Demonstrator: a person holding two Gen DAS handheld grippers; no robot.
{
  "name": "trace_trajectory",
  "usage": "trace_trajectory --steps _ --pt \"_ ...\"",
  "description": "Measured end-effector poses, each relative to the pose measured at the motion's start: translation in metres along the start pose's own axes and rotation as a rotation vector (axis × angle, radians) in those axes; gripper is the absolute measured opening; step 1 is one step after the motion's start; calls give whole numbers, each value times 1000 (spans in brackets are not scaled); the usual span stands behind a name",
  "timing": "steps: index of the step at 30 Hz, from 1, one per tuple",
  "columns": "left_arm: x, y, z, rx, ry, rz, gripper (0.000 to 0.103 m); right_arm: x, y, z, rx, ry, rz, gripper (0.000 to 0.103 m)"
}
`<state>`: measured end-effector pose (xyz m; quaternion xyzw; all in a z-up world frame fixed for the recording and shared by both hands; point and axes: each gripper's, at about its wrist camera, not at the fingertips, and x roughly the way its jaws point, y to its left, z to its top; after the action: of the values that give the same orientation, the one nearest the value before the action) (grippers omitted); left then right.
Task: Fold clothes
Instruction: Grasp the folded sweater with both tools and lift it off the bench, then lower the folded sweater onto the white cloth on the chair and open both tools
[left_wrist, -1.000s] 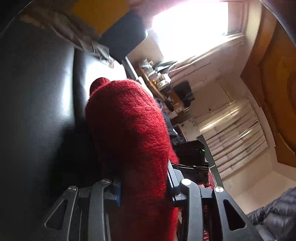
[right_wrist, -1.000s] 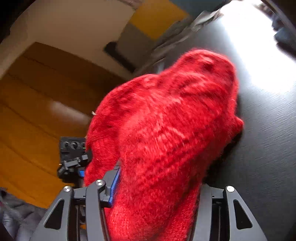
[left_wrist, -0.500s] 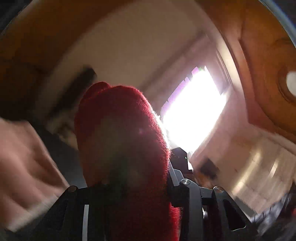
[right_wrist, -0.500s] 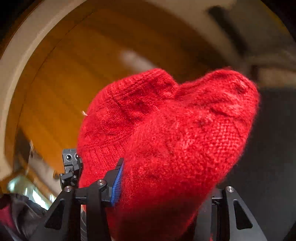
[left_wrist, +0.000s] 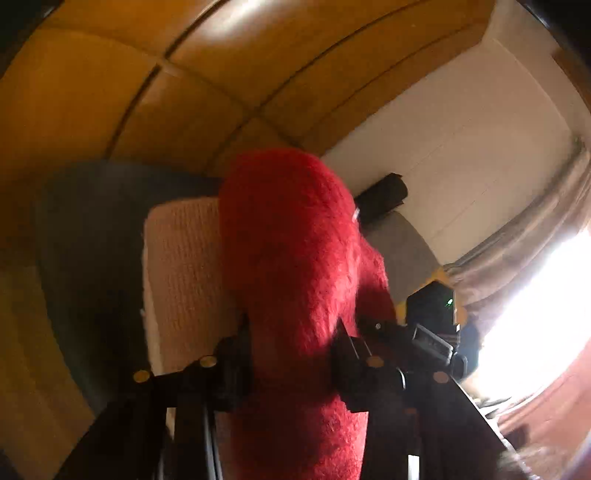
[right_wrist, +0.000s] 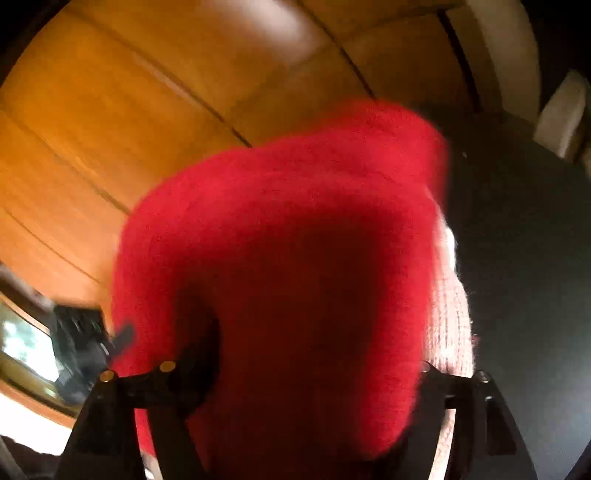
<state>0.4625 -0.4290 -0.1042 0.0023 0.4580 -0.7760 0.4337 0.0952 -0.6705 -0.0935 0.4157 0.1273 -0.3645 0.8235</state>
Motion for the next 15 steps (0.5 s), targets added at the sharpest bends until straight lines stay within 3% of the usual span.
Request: trace_trajectory --steps 5,8,11,13,15 --pt "-21 -9 0 -58 -50 56 42 58 -32 22 18 95 -75 82" --pt "-62 -19 30 28 -160 138 39 33 -21 36 -28 36 -137 84" --pt "-79 -52 35 135 -247 111 41 -2 10 41 -161 -74 -222 89" --pt "-76 -72 43 224 -260 69 43 -19 39 41 -275 -125 -197 93" --pt "-59 -82 49 271 -219 59 43 -21 61 41 -378 -112 -172 97"
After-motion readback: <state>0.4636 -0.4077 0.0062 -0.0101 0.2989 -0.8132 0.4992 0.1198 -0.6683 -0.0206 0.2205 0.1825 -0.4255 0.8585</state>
